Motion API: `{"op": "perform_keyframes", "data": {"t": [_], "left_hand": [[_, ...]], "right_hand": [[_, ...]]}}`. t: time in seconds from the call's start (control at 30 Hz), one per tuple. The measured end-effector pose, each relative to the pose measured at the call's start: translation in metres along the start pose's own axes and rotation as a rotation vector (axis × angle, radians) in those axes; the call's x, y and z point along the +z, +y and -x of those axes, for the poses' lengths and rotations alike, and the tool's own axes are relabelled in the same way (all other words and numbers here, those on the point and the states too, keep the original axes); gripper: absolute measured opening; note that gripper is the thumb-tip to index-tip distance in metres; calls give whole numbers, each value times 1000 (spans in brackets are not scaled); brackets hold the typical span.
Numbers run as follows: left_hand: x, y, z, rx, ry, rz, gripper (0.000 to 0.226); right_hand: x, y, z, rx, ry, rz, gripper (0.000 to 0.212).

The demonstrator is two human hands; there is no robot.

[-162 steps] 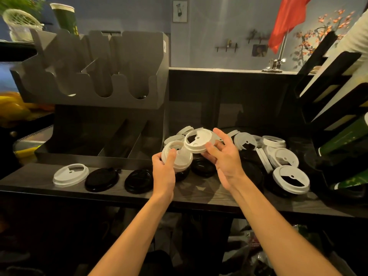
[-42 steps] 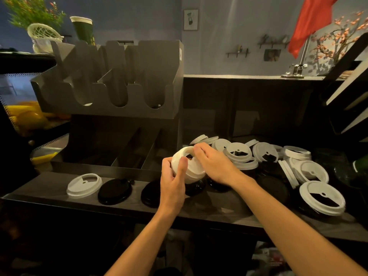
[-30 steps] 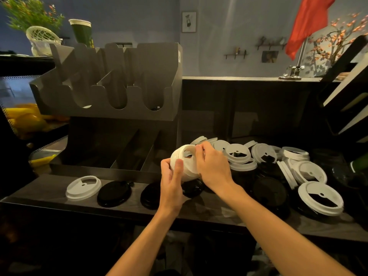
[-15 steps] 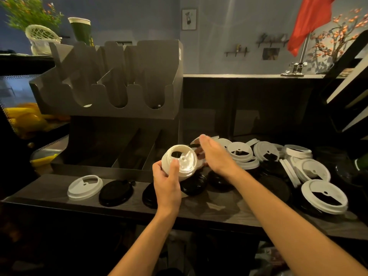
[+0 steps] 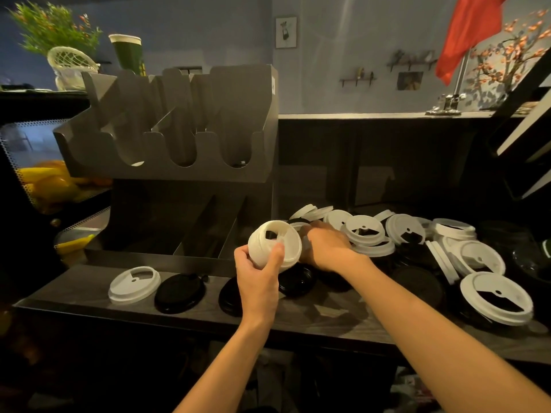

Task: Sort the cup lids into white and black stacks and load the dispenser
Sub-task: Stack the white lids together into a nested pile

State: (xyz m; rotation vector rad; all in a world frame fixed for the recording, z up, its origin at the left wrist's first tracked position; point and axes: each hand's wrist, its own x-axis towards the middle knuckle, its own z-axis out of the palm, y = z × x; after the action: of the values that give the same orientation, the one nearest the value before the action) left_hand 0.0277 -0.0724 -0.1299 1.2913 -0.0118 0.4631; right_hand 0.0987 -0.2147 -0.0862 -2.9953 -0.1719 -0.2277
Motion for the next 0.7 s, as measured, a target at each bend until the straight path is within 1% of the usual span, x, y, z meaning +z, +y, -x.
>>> {"op": "perform_keyframes", "data": {"t": [0.13, 0.17, 0.33, 0.37, 0.47, 0.53, 0.6, 0.7], "left_hand": [[0, -1, 1, 22, -13, -42, 43], [1, -1, 1, 25, -19, -55, 42], [5, 0, 3, 65, -60, -142, 41], [7, 1, 4, 72, -67, -157, 42], [16, 3, 4, 45, -70, -131, 42], [26, 6, 4, -1, -76, -70, 42], [40, 8, 5, -23, -102, -30, 46], [62, 7, 5, -50, -142, -9, 50]], "right_hand": [[-5, 8, 4, 48, 33, -155, 36], [-7, 11, 7, 54, 48, -199, 36], [-20, 24, 24, 67, 197, -364, 54], [-24, 26, 28, 72, 216, -393, 54], [-33, 34, 41, 66, 239, -493, 44], [-38, 39, 50, 67, 257, -568, 47], [-43, 45, 58, 91, 331, -662, 51], [-52, 58, 70, 177, 527, -784, 49]]}}
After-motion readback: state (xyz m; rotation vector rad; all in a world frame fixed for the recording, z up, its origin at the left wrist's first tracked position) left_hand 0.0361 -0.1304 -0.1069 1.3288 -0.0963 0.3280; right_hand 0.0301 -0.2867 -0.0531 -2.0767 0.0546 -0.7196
